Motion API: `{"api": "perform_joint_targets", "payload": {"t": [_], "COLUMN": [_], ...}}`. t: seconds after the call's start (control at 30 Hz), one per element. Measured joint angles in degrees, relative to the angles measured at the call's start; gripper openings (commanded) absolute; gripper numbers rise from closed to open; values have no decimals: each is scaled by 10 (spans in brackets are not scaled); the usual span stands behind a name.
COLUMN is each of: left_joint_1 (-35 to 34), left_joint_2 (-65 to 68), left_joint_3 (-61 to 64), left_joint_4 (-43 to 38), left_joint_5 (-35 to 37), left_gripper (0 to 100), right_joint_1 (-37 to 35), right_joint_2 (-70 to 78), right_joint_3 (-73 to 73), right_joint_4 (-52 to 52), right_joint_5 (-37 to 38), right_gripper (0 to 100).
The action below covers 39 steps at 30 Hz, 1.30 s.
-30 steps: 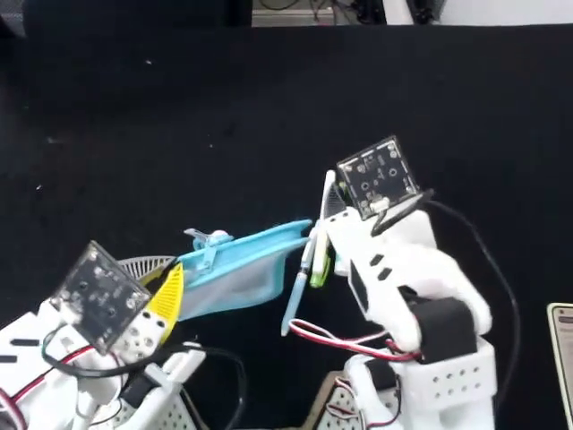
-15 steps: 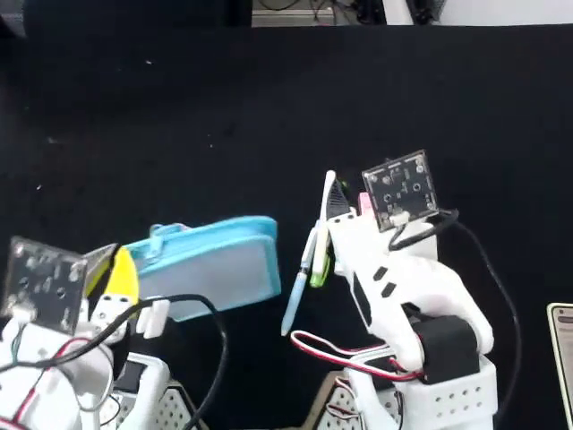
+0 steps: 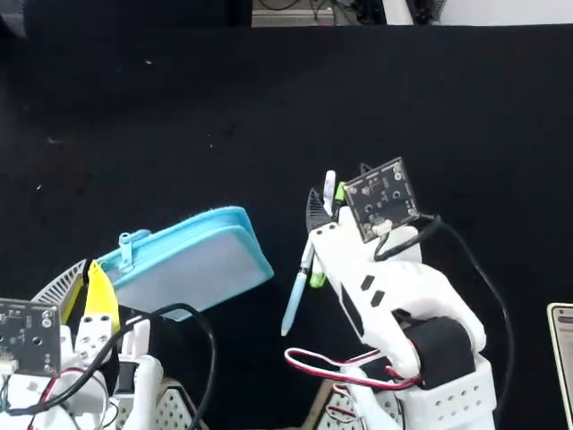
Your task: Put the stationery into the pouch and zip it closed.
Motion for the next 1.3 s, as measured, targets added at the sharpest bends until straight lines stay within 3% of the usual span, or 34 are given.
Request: {"api": "perform_joint_targets", "payload": {"t": [0.2, 0.33, 0.6, 0.8, 0.97, 1.3], "left_joint_1": [71, 108, 113, 113, 113, 113], "left_joint_2": [2, 73, 277, 295, 300, 308], "left_joint_3": [-4, -17, -94, -118, -122, -151], "left_joint_4": [-11, -11, -12, -12, -11, 0], "left_joint_5": [-20, -23, 0, 10, 31, 63], "left_gripper": [33, 33, 34, 44, 172, 159], "right_joint_1": [1, 1, 1, 0, 0, 0], "right_joint_2": [-1, -1, -1, -1, -1, -1], "right_joint_3": [0, 0, 0, 38, 64, 67], "right_joint_4": [0, 0, 0, -1, -16, -18], "right_joint_5": [0, 0, 0, 0, 0, 0], "right_gripper": [240, 240, 240, 240, 240, 240]}}
